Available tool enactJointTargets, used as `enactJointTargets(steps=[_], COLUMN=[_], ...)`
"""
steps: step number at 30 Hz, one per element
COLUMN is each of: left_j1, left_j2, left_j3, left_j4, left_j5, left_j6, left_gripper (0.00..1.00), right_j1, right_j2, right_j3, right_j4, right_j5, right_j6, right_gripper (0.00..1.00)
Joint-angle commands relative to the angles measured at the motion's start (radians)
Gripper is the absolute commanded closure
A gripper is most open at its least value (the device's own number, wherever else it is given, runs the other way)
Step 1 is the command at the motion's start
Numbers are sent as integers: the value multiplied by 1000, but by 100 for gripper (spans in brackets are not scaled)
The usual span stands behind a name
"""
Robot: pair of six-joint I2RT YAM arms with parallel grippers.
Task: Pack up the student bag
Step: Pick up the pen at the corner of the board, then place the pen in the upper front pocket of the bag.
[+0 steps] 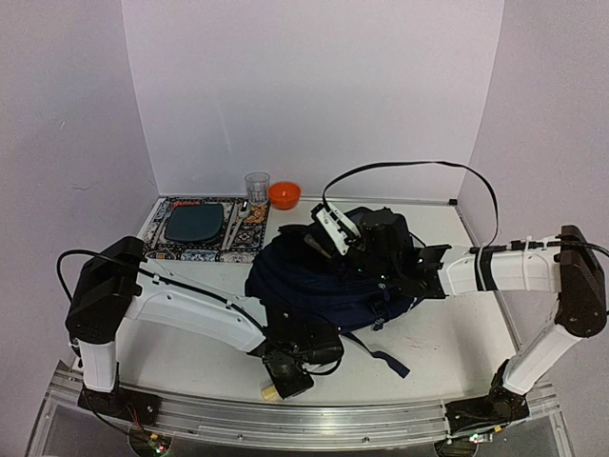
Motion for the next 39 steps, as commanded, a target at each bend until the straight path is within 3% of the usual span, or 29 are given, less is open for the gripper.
enactJointTargets(steps=[1,14,20,28,31,35,39], left_j1=[28,212,346,524,595,676,693], left_j2=[-44,-302,-437,-585,-591,-520,-438], left_j3=[-68,-164,-147,-126,-92,-85,-48], left_j4=[-53,-20,39,109,166,334,429], left_j5=[-89,-55,85,385,461,609,623], left_j6=[-66,-284,-289,-289,-347,-543,-716], left_gripper=[71,91,93,94,95,100,100], right_j1=[-4,-4,-3,-3,-2,-1,-1], right_j2=[-65,-40,-40,-44,-41,-30,-30], right_j3=[26,40,39,35,39,49,59], right_j4=[82,86,86,86,87,89,89], right_j5=[12,-18,-15,-40,-57,-67,-65], right_j6=[24,19,17,17,20,24,24], right_gripper=[100,100,100,100,100,100,100])
